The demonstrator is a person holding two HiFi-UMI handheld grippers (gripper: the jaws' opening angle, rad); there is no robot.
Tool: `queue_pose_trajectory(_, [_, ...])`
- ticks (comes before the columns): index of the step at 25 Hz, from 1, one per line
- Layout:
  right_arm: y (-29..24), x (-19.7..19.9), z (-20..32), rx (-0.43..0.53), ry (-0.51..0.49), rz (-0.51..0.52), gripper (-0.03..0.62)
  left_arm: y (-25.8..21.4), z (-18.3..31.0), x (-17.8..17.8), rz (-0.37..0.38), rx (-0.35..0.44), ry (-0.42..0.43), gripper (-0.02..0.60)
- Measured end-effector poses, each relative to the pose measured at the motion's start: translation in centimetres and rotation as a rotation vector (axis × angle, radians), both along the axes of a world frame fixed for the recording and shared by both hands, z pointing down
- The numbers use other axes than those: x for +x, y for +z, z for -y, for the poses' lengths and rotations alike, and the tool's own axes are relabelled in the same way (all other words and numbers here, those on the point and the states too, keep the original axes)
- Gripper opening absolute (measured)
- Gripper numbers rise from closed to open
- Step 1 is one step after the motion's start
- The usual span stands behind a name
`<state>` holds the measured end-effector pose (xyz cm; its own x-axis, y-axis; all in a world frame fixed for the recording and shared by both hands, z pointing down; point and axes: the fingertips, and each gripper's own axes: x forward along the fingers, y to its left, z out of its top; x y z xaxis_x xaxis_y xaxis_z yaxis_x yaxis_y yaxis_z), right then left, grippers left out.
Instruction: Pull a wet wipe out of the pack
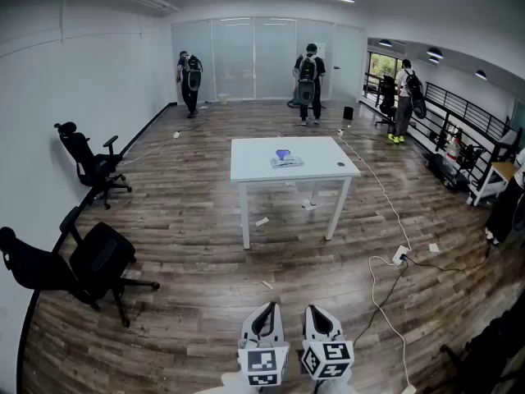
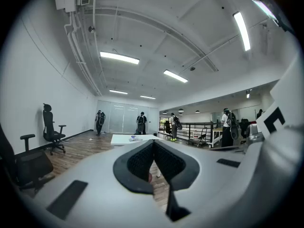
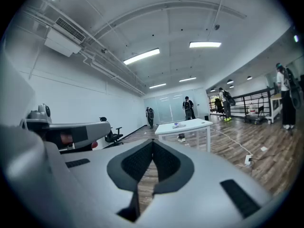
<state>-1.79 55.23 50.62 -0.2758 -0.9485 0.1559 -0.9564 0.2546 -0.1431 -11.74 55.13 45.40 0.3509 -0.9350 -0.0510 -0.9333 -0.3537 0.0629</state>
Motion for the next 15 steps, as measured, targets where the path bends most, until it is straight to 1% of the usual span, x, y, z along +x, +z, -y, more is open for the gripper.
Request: queue_pose_trajectory(15, [0.1, -0.2, 1.6, -0.011, 0.021, 0.016, 0.009, -0.1, 1.4, -1.0, 0.006, 0.011, 0.0, 0.012])
